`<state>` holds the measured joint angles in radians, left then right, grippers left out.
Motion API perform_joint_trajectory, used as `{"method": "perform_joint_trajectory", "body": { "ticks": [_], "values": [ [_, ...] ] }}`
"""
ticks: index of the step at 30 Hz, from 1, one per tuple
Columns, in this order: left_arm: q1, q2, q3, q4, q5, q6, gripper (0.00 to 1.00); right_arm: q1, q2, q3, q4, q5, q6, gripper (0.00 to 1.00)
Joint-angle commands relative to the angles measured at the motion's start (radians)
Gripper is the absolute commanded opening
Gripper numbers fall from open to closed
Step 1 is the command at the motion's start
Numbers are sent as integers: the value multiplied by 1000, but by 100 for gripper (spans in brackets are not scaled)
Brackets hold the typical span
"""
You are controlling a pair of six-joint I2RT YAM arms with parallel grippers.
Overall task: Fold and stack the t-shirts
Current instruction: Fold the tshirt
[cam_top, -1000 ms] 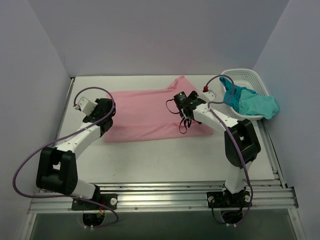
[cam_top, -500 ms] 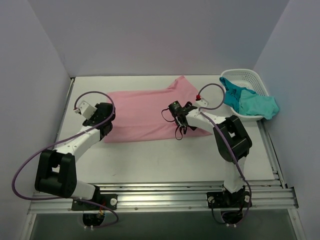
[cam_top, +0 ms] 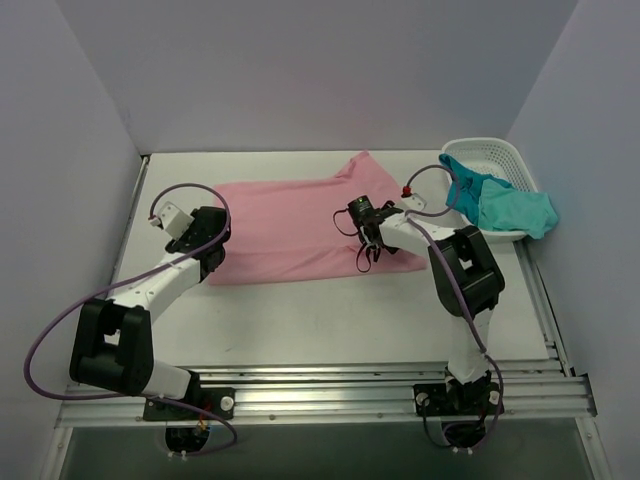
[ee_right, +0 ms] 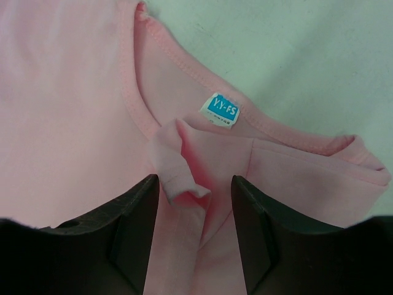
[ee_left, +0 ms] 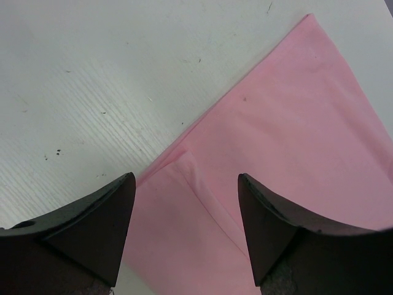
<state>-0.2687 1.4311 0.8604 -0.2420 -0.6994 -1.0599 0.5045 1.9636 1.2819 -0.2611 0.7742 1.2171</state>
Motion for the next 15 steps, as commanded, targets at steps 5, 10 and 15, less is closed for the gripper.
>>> {"method": "perform_joint_trajectory", "body": {
  "ticks": [5, 10, 15],
  "values": [
    [-1, 20, 9, 41, -20, 23, 76, -17, 57, 33, 22, -15, -25, 24],
    [-1, 38, 15, 46, -20, 23, 75, -27, 60, 45, 45, -32, -51, 2],
    [-1, 49, 15, 50, -20, 26, 75, -38, 47, 108, -6, -21, -57, 1]
  ]
}}
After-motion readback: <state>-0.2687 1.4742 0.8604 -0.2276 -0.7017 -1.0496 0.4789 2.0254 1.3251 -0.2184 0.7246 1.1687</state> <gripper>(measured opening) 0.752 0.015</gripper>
